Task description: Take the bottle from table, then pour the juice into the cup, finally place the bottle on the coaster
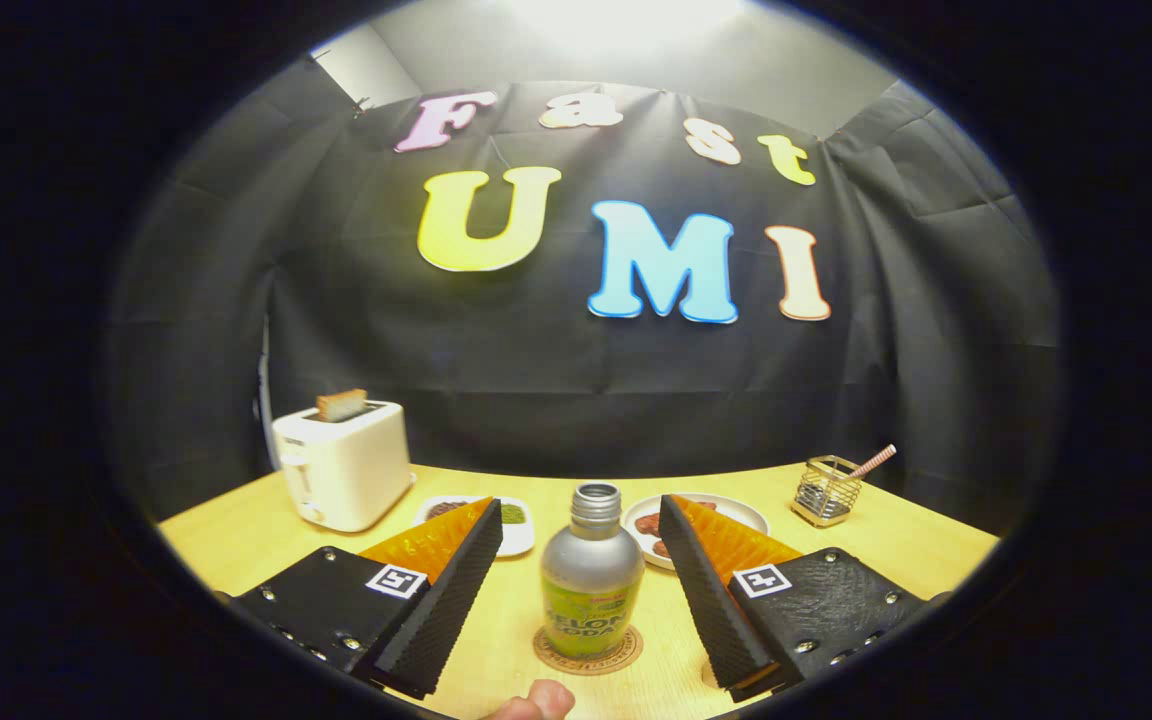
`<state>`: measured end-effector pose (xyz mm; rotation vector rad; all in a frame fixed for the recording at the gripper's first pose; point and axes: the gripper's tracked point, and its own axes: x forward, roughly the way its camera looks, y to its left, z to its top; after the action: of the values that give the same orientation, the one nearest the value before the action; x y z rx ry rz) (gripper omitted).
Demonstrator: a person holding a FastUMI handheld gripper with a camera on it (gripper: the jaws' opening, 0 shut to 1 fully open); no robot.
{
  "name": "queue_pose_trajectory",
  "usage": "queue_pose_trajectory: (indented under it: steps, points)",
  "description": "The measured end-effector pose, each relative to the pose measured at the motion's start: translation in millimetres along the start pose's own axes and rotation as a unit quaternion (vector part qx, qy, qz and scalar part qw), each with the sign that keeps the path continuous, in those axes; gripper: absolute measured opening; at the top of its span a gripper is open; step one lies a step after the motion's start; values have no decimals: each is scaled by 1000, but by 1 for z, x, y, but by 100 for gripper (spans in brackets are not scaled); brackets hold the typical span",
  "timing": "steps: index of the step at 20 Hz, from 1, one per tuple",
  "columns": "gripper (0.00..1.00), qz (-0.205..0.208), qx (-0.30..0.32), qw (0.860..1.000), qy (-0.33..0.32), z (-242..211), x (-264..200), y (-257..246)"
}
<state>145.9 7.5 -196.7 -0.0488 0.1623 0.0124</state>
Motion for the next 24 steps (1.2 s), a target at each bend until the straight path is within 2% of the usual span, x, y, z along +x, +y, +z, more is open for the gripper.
queue_pose_trajectory:
  steps: [3, 11, 18, 24]
  points:
    - [96, -4, -26, 999, -20, 53, -40, -2]
    - [96, 34, 22, 999, -36, 146, -131, 20]
    - [96, 14, 35, 998, -42, 157, -170, -3]
    - [96, 5, 55, 998, -32, 140, -163, -22]
